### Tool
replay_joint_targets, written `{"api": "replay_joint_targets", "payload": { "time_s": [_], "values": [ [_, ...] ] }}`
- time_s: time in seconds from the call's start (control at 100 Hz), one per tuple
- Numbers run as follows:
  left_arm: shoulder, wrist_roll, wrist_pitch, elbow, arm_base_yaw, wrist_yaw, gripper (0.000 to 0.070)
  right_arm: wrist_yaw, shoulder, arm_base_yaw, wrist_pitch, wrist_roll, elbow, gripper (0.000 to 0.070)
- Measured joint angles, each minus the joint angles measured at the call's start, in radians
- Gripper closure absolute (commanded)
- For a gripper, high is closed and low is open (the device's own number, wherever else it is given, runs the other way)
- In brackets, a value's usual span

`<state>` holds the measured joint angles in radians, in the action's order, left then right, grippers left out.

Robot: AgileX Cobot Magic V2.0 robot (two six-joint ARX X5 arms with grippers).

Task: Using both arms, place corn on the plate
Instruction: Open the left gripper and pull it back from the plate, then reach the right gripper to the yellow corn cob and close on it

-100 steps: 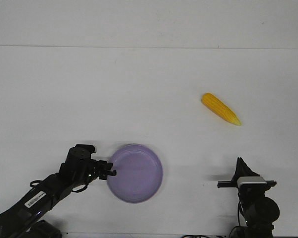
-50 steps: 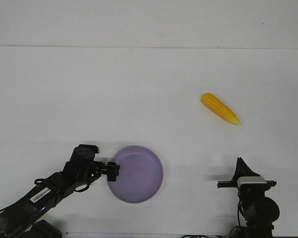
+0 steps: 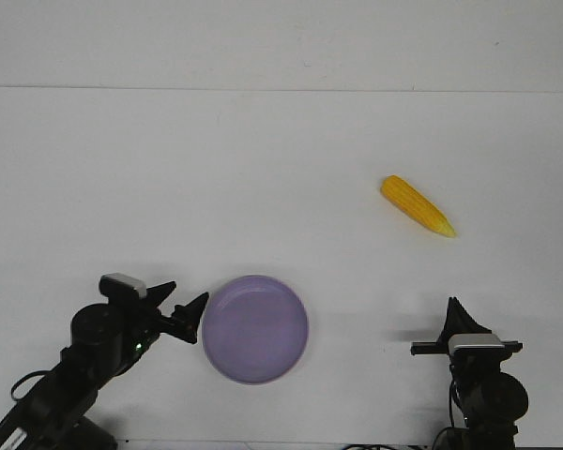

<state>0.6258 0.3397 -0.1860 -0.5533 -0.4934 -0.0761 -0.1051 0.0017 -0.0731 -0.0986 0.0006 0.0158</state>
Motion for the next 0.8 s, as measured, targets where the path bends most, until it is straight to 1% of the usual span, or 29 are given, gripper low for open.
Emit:
{"api": "replay_joint_targets", "payload": {
  "time_s": [0.07, 0.11, 0.18, 0.25, 0.3, 0.43, 0.52, 0.55, 0.57, 0.6, 0.66, 0.67, 0.68, 0.7, 0.72, 0.75, 0.8],
  "values": [
    [-0.103, -0.027, -0.052, 0.0, 0.0, 0.044, 0.0203, -0.008, 0.0, 0.0, 0.023, 0.011, 0.0, 0.0678],
    [-0.157, -0.039, -0.085, 0.0, 0.0, 0.068, 0.0204, -0.026, 0.0, 0.0, 0.025, 0.034, 0.0, 0.0678],
    [-0.24, -0.051, -0.143, -0.001, 0.0, 0.101, 0.0204, -0.032, 0.0, 0.001, 0.027, 0.063, 0.0, 0.0678],
    [-0.287, -0.059, -0.196, -0.003, 0.0, 0.106, 0.0204, -0.033, 0.0, 0.001, 0.039, 0.104, 0.0, 0.0678],
    [-0.3, -0.06, -0.227, -0.003, 0.0, 0.106, 0.0204, -0.035, 0.0, 0.001, 0.052, 0.152, 0.0, 0.0688],
    [-0.304, -0.06, -0.225, -0.003, 0.0, 0.105, 0.0204, -0.069, 0.0, 0.001, 0.136, 0.255, 0.005, 0.0698],
    [-0.301, -0.06, -0.225, -0.003, 0.0, 0.105, 0.0204, -0.039, 0.019, 0.001, 0.131, 0.296, 0.073, 0.0691],
    [-0.298, -0.06, -0.225, -0.003, 0.0, 0.105, 0.0204, -0.016, 0.048, 0.001, 0.121, 0.3, 0.125, 0.066],
    [-0.297, -0.06, -0.226, -0.003, 0.0, 0.105, 0.0204, -0.004, 0.069, 0.001, 0.111, 0.299, 0.159, 0.0617],
    [-0.296, -0.06, -0.226, -0.003, 0.0, 0.105, 0.0204, 0.003, 0.1, 0.001, 0.097, 0.294, 0.204, 0.0525],
    [-0.291, -0.06, -0.226, -0.003, 0.0, 0.105, 0.0204, 0.004, 0.197, 0.001, 0.057, 0.26, 0.32, 0.0312],
    [-0.291, -0.06, -0.226, -0.003, 0.0, 0.105, 0.0204, 0.004, 0.214, 0.001, 0.051, 0.253, 0.337, 0.0298],
    [-0.29, -0.06, -0.226, -0.003, 0.0, 0.105, 0.0204, 0.004, 0.233, 0.001, 0.045, 0.245, 0.352, 0.0253],
    [-0.29, -0.06, -0.225, -0.003, 0.0, 0.105, 0.0204, 0.003, 0.273, 0.001, 0.033, 0.229, 0.386, 0.0204],
    [-0.288, -0.06, -0.225, -0.003, 0.0, 0.105, 0.0204, 0.003, 0.316, 0.001, 0.021, 0.214, 0.418, 0.0169],
    [-0.286, -0.06, -0.225, -0.003, 0.0, 0.105, 0.0204, 0.0, 0.381, 0.001, -0.002, 0.19, 0.465, 0.0144],
    [-0.286, -0.06, -0.225, -0.003, 0.0, 0.105, 0.0204, -0.005, 0.501, 0.001, -0.044, 0.149, 0.541, 0.0143]
  ]
}}
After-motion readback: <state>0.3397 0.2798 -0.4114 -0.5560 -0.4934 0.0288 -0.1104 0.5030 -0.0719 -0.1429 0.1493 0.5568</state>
